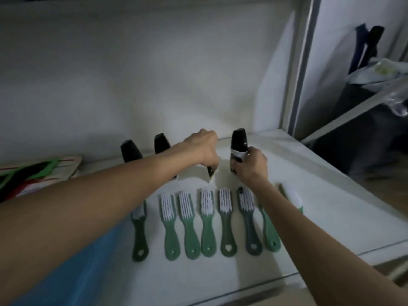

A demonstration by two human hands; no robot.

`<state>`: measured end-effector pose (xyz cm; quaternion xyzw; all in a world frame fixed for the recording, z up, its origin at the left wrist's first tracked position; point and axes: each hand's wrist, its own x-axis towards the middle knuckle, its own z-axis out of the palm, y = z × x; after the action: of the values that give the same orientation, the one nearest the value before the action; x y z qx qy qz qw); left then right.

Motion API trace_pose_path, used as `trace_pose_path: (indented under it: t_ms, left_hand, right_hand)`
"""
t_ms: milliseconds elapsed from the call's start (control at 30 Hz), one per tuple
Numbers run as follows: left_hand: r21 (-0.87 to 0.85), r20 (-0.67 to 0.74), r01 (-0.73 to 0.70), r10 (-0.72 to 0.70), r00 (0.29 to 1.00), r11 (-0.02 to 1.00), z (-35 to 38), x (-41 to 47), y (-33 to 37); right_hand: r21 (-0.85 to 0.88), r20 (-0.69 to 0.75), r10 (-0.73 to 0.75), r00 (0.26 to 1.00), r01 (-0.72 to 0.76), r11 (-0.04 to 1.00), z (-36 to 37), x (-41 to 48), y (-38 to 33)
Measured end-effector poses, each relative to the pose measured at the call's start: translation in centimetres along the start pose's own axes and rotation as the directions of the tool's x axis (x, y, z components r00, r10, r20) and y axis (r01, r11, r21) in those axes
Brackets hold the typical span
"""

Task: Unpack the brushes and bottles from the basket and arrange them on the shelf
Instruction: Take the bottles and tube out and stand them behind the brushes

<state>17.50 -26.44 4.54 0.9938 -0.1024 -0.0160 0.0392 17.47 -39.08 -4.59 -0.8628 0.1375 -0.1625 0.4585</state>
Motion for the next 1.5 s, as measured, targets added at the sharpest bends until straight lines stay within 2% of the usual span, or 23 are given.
trace_pose_path:
  t_ms: [167, 300, 367, 433, 500, 567, 633, 700, 733, 767, 800, 833, 900, 1000, 1067, 1167, 1267, 1333, 1367, 1400, 1433, 1467, 1500]
  left_hand:
    - [-0.084, 0.003, 0.056, -0.055, 0.998, 0.995, 0.8, 1.8, 0.6]
    - [-0.314, 0.034, 0.13, -0.126, 0.991, 0.941, 1.1, 2.1, 1.0]
    - [-0.505, 0.023, 0.209, -0.229, 0.973, 0.838, 1.9, 2.2, 1.0]
    - [-0.706, 0.043, 0.282, -0.358, 0.933, 0.65, 3.2, 2.1, 0.8]
    - [-0.819, 0.045, 0.287, -0.443, 0.896, 0.496, 4.4, 2.0, 0.5]
    - [-0.869, -0.022, 0.216, -0.47, 0.882, 0.446, 4.6, 1.9, 0.2]
    - [-0.857, -0.138, 0.113, -0.435, 0.89, 0.503, 3.1, 1.8, -0.1]
    - [-0.71, -0.254, 0.029, -0.294, 0.922, 0.704, 0.5, 1.9, -0.3]
    - [-0.567, -0.264, 0.008, -0.191, 0.945, 0.824, -1.0, 2.0, -0.4]
    - [-0.372, -0.223, 0.002, -0.092, 0.97, 0.928, -2.5, 1.8, -0.3]
    - [-0.135, -0.157, -0.002, -0.019, 0.987, 0.991, -3.7, 1.8, -0.1]
    - [0.109, -0.089, -0.013, 0.023, 0.996, 0.994, -4.4, 1.6, 0.4]
    - [0.446, 0.008, -0.08, 0.085, 0.996, 0.891, -4.6, 0.9, 2.0]
    - [0.7, 0.143, -0.207, 0.15, 0.978, 0.683, -1.4, 0.7, 3.5]
    - [0.764, 0.21, -0.269, 0.168, 0.963, 0.586, 1.4, 1.6, 3.5]
    - [0.815, 0.238, -0.295, 0.177, 0.955, 0.499, 4.2, 2.6, 3.0]
    - [0.889, 0.329, -0.363, 0.161, 0.931, 0.281, 5.5, 3.4, 2.9]
    - [0.903, 0.349, -0.372, 0.138, 0.927, 0.214, 5.8, 3.6, 3.0]
    - [0.902, 0.309, -0.348, 0.18, 0.934, 0.258, 6.4, 4.2, 2.3]
    - [0.851, 0.235, -0.331, 0.269, 0.934, 0.407, 7.0, 4.6, 1.7]
    - [0.738, 0.092, -0.309, 0.364, 0.927, 0.6, 7.2, 4.7, 1.3]
    - [0.606, -0.067, -0.243, 0.353, 0.933, 0.757, 7.9, 4.4, 1.1]
    - [0.504, -0.111, -0.176, 0.266, 0.958, 0.846, 8.7, 4.5, 1.2]
  right_hand:
    - [-0.003, 0.06, 0.01, 0.998, -0.01, 1.0, 0.3, 0.2, 0.9]
    - [-0.012, 0.121, 0.056, 0.991, -0.055, 0.998, -0.1, 0.2, 1.2]
    - [-0.004, 0.138, 0.061, 0.989, -0.062, 0.998, -0.3, 0.1, 1.0]
    - [0.016, 0.15, 0.062, 0.987, -0.065, 0.998, -0.5, -0.1, 0.8]
    - [0.034, 0.16, 0.061, 0.985, -0.067, 0.997, -0.7, -0.2, 0.7]
    - [0.038, 0.167, 0.056, 0.984, -0.063, 0.997, -0.8, -0.3, 0.6]
    - [0.033, 0.163, 0.057, 0.985, -0.063, 0.997, -1.0, -0.2, 0.5]
    - [0.034, 0.158, 0.073, 0.985, -0.08, 0.996, -1.0, -0.2, 0.4]
    - [0.04, 0.156, 0.083, 0.984, -0.09, 0.995, -1.0, -0.3, 0.4]
    - [0.046, 0.155, 0.093, 0.984, -0.101, 0.994, -0.9, -0.3, 0.3]
    - [0.048, 0.152, 0.102, 0.983, -0.111, 0.993, -0.8, -0.3, 0.2]
    - [0.046, 0.148, 0.112, 0.983, -0.12, 0.992, -0.7, -0.4, 0.1]
    - [0.035, 0.143, 0.13, 0.981, -0.136, 0.99, -0.6, -0.4, -0.3]
    - [0.012, 0.143, 0.137, 0.98, -0.141, 0.99, -0.8, -0.5, -0.8]
    - [-0.001, 0.149, 0.125, 0.981, -0.126, 0.992, -1.0, -0.5, -1.0]
    - [-0.021, 0.17, 0.109, 0.979, -0.107, 0.994, -1.5, -0.3, -1.1]
    - [-0.022, 0.182, 0.106, 0.978, -0.104, 0.994, -1.8, -0.1, -1.1]
    - [-0.004, 0.196, 0.108, 0.975, -0.109, 0.994, -1.7, 0.0, -1.3]
    - [0.006, 0.203, 0.109, 0.973, -0.113, 0.994, -1.5, -0.1, -1.4]
    - [0.014, 0.207, 0.111, 0.972, -0.116, 0.993, -1.4, -0.2, -1.6]
    - [0.018, 0.208, 0.113, 0.972, -0.119, 0.993, -1.2, -0.3, -1.7]
    - [0.019, 0.208, 0.114, 0.971, -0.12, 0.993, -1.1, -0.3, -1.8]
    - [0.018, 0.207, 0.116, 0.971, -0.122, 0.992, -1.0, -0.4, -1.8]
